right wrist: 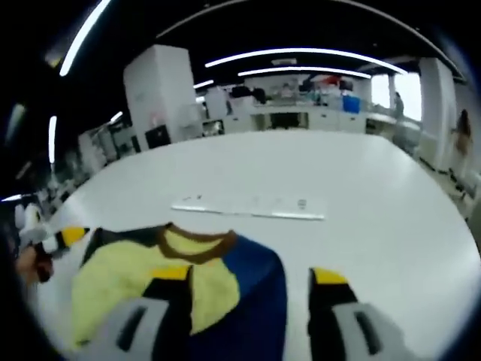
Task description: Fold the garment on the visible template until the final outline fits inside the template.
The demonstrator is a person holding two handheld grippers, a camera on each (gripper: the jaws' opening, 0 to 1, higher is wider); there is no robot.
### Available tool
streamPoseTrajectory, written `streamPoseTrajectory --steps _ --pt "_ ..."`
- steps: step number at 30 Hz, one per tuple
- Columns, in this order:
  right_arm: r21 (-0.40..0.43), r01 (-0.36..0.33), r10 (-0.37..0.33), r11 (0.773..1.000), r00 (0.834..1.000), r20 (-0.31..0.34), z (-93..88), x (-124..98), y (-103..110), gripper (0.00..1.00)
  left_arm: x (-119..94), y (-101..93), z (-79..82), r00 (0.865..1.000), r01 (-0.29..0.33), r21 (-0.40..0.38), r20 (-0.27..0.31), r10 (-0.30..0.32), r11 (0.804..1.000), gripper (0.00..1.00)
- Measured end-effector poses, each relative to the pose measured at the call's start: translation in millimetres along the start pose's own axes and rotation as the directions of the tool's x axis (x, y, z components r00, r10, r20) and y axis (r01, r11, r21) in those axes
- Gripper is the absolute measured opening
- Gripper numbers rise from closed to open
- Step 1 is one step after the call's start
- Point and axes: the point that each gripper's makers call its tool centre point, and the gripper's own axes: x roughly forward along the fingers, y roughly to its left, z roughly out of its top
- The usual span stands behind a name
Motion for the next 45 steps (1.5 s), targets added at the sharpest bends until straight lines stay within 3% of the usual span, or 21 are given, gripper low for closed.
streamPoseTrajectory --steps 8,15,22,26,36,39,41,45 --pt "-0.062 -0.082 0.081 0.995 0.997 -0.008 -19.3 -43 29 0.84 -37 -41.9 -12.6 0.992 0.125 0.172 -0.055 -0.117 0.977 0.58" --pt "-0.120 -0.140 0.137 0.983 0.990 -0.039 -48.5 -78 52 0.86 -66 -48.4 -34.4 0.980 0.180 0.240 -0.128 -0.153 0.954 0.62" --pt "-0.123 -0.171 0.163 0.978 0.984 -0.070 -77.0 -96 52 0.84 -84 -46.9 -51.9 0.970 0.204 0.269 -0.183 -0.158 0.941 0.61" --pt "-0.063 -0.183 0.177 0.981 0.980 -0.088 -92.1 -105 52 0.79 -89 -46.2 -61.6 0.966 0.210 0.283 -0.207 -0.155 0.936 0.59" --pt "-0.106 -0.130 0.115 0.986 0.984 -0.132 -126.3 -110 33 0.60 -96 -56.7 -96.5 0.940 0.254 0.335 -0.306 -0.150 0.907 0.44" --pt "-0.130 -0.103 0.085 0.986 0.987 -0.134 -132.7 -112 28 0.51 -94 -48.6 -104.6 0.941 0.241 0.328 -0.309 -0.137 0.913 0.42" --pt "-0.137 -0.078 0.059 0.988 0.989 -0.139 -139.3 -111 22 0.45 -94 -46.6 -109.3 0.940 0.222 0.298 -0.318 -0.123 0.929 0.41" --pt "-0.125 -0.048 0.030 0.991 0.989 -0.142 -147.4 -114 20 0.32 -93 -49.1 -116.1 0.935 0.201 0.271 -0.340 -0.102 0.941 0.33"
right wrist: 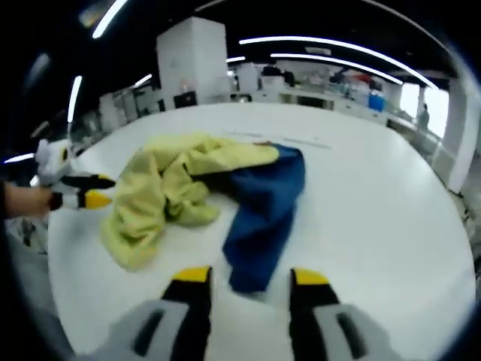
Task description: Fold the garment on the visible template until the final outline fits inside the template.
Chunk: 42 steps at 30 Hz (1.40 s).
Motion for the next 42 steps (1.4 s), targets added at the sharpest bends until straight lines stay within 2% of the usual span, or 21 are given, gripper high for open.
streamPoseTrajectory --steps 3,6,7,8,11,14,16,18,22,23,27,29,33,36,40,42 --pt "0.002 0.007 -0.007 1.000 1.000 0.011 0.7 4 -1 0.25 3 -6.2 1.7 1.000 0.002 -0.006 0.007 -0.002 1.000 0.28" --pt "-0.005 0.021 -0.021 1.000 1.000 0.015 2.4 4 -2 0.17 6 -5.4 -3.2 1.000 -0.006 -0.023 -0.016 0.005 1.000 0.26" --pt "-0.004 0.024 -0.024 1.000 1.000 0.015 2.7 4 -2 0.15 7 -0.9 0.0 1.000 -0.029 0.004 0.006 0.029 1.000 0.24" --pt "-0.001 0.031 -0.031 1.000 0.999 0.023 3.9 3 -3 0.13 7 -4.4 -4.1 1.000 -0.022 -0.006 -0.016 0.021 1.000 0.22" --pt "-0.001 0.047 -0.047 0.999 0.998 0.038 5.5 3 -5 0.08 9 -2.5 -5.7 1.000 -0.022 -0.002 -0.010 0.022 1.000 0.19" --pt "0.002 0.059 -0.059 0.998 0.997 0.049 6.5 2 -8 0.01 10 -5.4 -3.8 1.000 -0.019 -0.006 -0.008 0.019 1.000 0.09" --pt "0.018 0.061 -0.062 0.998 0.996 0.057 8.8 2 -10 0.00 12 -2.1 -4.6 0.999 -0.035 0.029 -0.015 0.036 0.999 0.07" --pt "0.022 0.056 -0.057 0.998 0.997 0.059 8.9 1 -9 0.00 12 -0.6 -2.5 0.999 -0.041 0.021 -0.016 0.041 0.999 0.01" --pt "0.038 0.034 -0.037 0.999 0.997 0.075 12.0 -2 -10 0.00 11 4.5 -1.7 0.998 -0.054 0.055 -0.027 0.055 0.997 0.00" --pt "0.060 0.005 -0.010 0.998 0.996 0.090 15.8 -4 -7 0.00 8 5.9 0.8 0.998 -0.061 0.057 -0.020 0.062 0.997 0.00" --pt "0.053 0.003 -0.008 0.999 0.996 0.091 20.7 -12 -15 0.00 -7 8.9 18.2 0.997 -0.070 0.053 0.024 0.069 0.996 0.00" --pt "0.057 -0.005 -0.002 0.998 0.992 0.125 30.7 -20 -14 0.00 -17 10.1 29.0 0.996 -0.085 0.071 0.046 0.082 0.994 0.00" --pt "0.052 0.012 -0.019 0.999 0.989 0.144 41.9 -32 -26 0.00 -34 18.8 38.6 0.990 -0.125 0.072 0.068 0.120 0.990 0.00" --pt "0.048 0.018 -0.025 0.999 0.987 0.159 51.3 -43 -35 0.00 -48 29.7 44.6 0.983 -0.175 0.050 0.073 0.171 0.983 0.00" --pt "0.057 0.026 -0.036 0.998 0.984 0.173 60.0 -58 -38 0.00 -68 43.5 56.7 0.970 -0.211 0.011 0.125 0.208 0.977 0.00" --pt "0.055 0.030 -0.039 0.998 0.984 0.174 60.1 -62 -46 0.00 -76 47.8 60.1 0.965 -0.229 0.010 0.129 0.226 0.973 0.00"
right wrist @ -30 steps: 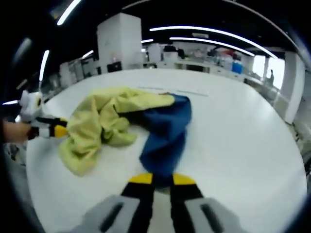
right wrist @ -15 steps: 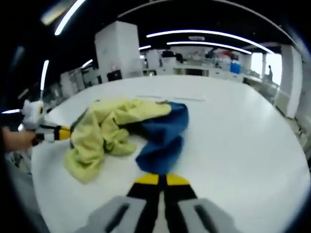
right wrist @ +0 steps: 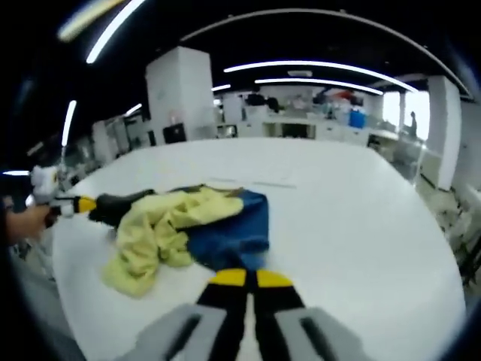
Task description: Fold the garment on the visible template until the final outline fits inside the template.
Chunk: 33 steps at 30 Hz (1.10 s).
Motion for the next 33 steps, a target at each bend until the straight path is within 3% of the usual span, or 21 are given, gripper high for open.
streamPoseTrajectory --steps 6,13,16,21,27,33 --pt "0.035 0.009 -0.008 0.999 1.000 -0.014 -0.3 -12 -14 0.00 -16 32.4 0.0 0.996 -0.084 -0.017 -0.002 0.084 0.996 0.00" --pt "0.102 0.059 -0.055 0.993 0.998 -0.038 -3.5 -20 -43 0.00 -28 80.1 -19.3 0.980 -0.197 -0.072 -0.049 0.194 0.978 0.00" --pt "0.097 0.075 -0.070 0.992 0.996 -0.054 -5.7 -21 -54 0.00 -29 97.8 -28.5 0.973 -0.225 -0.125 -0.074 0.217 0.966 0.00" --pt "0.089 0.111 -0.104 0.990 0.991 -0.086 -8.1 -20 -76 0.00 -27 122.8 -38.8 0.961 -0.269 -0.131 -0.106 0.256 0.954 0.00" --pt "0.077 0.159 -0.148 0.984 0.980 -0.137 -10.8 -10 -105 0.00 -24 149.3 -49.6 0.928 -0.360 -0.094 -0.144 0.345 0.928 0.00" --pt "0.030 0.207 -0.198 0.978 0.962 -0.189 -21.3 1 -129 0.00 -9 168.5 -53.5 0.917 -0.355 0.000 -0.194 0.349 0.935 0.00"
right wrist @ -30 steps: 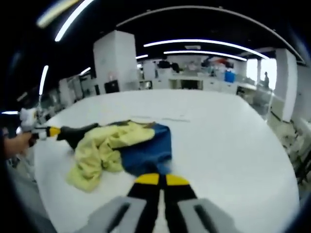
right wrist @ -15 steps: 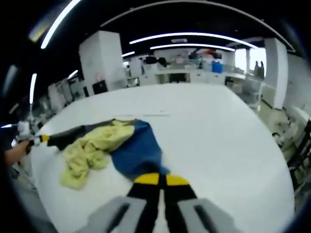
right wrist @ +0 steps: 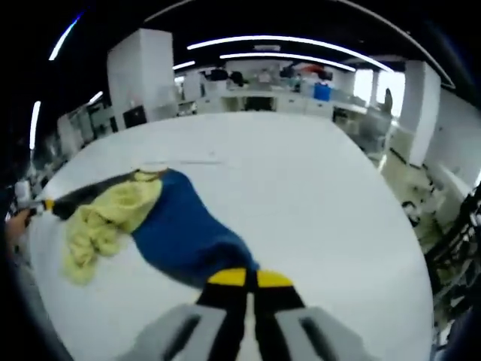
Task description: Fold the garment on the visible template until the final outline fits inside the template.
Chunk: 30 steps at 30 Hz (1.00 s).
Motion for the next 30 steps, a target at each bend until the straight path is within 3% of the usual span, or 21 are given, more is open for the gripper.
streamPoseTrajectory --steps 3,14,22,26,28,30 --pt "0.004 0.008 -0.008 1.000 0.999 -0.038 -7.3 7 -9 0.00 3 8.5 1.8 1.000 -0.011 0.076 -0.015 0.012 0.997 0.00" --pt "-0.043 0.089 -0.094 0.995 0.986 -0.136 -34.2 19 -40 0.00 29 28.0 -9.2 0.997 -0.007 0.102 -0.074 0.014 0.995 0.00" --pt "-0.034 0.101 -0.106 0.994 0.982 -0.154 -34.1 21 -47 0.00 33 25.2 -6.1 0.996 0.028 0.144 -0.082 -0.016 0.989 0.00" --pt "-0.034 0.105 -0.109 0.994 0.981 -0.160 -33.2 19 -45 0.01 27 27.6 -6.6 0.999 0.014 0.115 -0.054 -0.008 0.993 0.13" --pt "-0.047 0.070 -0.076 0.996 0.988 -0.138 -28.9 19 -39 0.08 26 24.8 -7.3 0.998 0.038 0.087 -0.046 -0.034 0.996 0.17" --pt "-0.068 0.058 -0.066 0.996 0.990 -0.125 -27.4 18 -37 0.18 23 21.7 -5.4 0.998 0.057 0.112 -0.018 -0.056 0.992 0.22"
